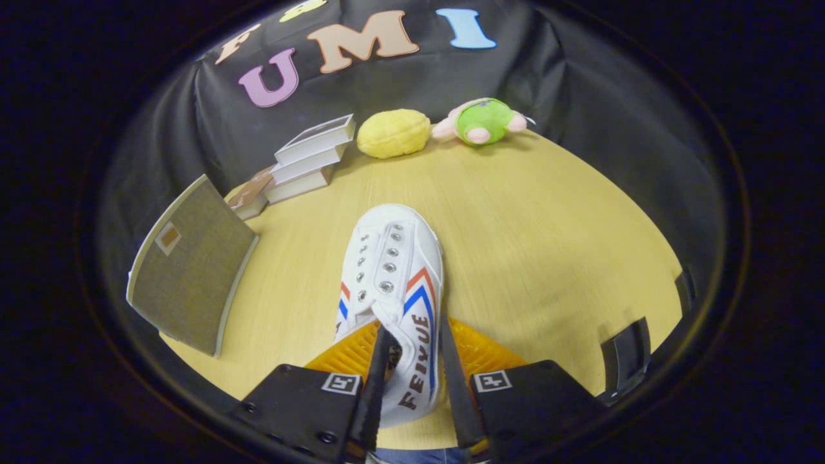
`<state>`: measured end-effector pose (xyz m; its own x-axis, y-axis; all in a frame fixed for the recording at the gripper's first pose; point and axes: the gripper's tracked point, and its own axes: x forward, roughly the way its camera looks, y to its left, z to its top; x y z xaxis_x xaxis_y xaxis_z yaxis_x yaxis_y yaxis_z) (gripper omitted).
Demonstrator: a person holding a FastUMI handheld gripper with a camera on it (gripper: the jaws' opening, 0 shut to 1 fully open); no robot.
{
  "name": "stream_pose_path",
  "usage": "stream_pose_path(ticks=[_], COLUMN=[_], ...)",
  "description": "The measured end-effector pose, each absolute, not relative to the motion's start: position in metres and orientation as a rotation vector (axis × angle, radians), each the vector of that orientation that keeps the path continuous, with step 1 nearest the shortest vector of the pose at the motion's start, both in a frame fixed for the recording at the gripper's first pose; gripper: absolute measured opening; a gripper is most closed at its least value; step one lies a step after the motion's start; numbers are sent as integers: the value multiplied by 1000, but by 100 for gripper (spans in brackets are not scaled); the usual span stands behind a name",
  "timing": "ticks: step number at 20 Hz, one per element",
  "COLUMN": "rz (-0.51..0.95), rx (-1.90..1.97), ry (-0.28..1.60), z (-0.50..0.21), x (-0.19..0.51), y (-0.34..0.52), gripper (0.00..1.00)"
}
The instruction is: Open the storage box then place both shoes into the box .Put the left shoe in first, then the right shoe, with the right side of both shoes facing outward in a uniform manner.
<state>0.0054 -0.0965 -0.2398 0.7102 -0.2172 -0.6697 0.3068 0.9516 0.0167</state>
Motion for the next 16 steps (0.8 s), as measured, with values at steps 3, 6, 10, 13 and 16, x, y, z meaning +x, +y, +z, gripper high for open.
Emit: stream_pose_path(ticks=[3, 6, 10, 13, 16], rz=[-305, -322, -346, -357, -358], rx=[116, 95, 109, 173, 292], ry=[709, 713, 703, 680, 664], z=[-239, -238, -235, -233, -238], x=[6, 5, 6, 7, 6], y=[-98, -98, -102, -105, -107], gripper=[45, 44, 28, 28, 17])
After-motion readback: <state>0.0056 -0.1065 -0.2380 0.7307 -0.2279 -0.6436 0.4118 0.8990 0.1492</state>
